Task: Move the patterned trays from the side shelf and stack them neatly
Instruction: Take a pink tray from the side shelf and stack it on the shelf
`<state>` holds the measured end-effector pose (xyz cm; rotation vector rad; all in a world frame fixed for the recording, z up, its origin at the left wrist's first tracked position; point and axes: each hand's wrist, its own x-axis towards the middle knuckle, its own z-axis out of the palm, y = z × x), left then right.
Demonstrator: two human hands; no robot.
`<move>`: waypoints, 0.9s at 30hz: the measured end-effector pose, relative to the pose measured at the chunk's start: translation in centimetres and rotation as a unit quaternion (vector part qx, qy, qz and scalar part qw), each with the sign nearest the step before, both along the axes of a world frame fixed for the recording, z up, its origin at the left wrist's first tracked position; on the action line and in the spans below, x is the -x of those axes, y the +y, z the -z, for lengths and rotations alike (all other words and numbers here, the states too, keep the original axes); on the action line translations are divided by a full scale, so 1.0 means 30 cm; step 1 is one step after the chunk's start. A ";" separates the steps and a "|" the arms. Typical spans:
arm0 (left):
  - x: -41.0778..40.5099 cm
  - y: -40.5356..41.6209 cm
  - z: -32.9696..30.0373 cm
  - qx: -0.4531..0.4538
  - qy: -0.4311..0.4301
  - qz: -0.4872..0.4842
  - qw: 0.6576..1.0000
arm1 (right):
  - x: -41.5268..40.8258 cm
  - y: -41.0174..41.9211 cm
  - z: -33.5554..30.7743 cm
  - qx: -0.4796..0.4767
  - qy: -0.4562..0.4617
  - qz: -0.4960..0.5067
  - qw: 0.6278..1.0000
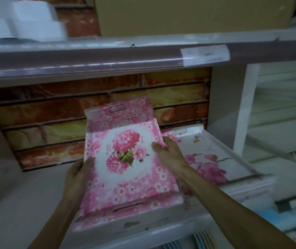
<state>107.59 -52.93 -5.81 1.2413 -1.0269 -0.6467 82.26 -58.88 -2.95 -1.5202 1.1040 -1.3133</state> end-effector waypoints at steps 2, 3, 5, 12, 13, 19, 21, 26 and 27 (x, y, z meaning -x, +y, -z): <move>0.093 -0.041 -0.010 -0.003 -0.010 -0.001 1.000 | 0.097 -0.030 -0.005 -0.001 0.012 0.029 1.000; 0.139 -0.063 -0.010 -0.004 -0.015 -0.002 1.000 | 0.148 -0.041 -0.009 -0.001 0.016 0.043 0.999; 0.241 -0.102 -0.001 -0.004 -0.011 -0.002 1.000 | 0.256 -0.069 -0.012 -0.007 0.017 0.060 0.998; 0.574 -0.217 0.002 -0.019 0.004 -0.007 1.000 | 0.581 -0.189 -0.064 -0.022 0.017 0.074 0.997; 0.614 -0.232 0.004 -0.021 0.008 -0.007 1.000 | 0.623 -0.202 -0.069 -0.016 0.016 0.076 0.997; 0.809 -0.310 -0.003 -0.034 -0.014 -0.031 0.999 | 0.821 -0.267 -0.091 0.017 0.078 0.068 0.995; 0.842 -0.334 -0.003 -0.036 -0.035 -0.038 0.998 | 0.869 -0.287 -0.083 0.011 0.106 0.069 0.992; 0.913 -0.379 -0.014 -0.064 -0.150 -0.067 0.984 | 0.950 -0.327 -0.024 -0.035 0.122 0.089 0.988; 0.917 -0.389 -0.010 -0.078 -0.175 -0.072 0.979 | 0.954 -0.330 -0.006 -0.045 0.118 0.093 0.988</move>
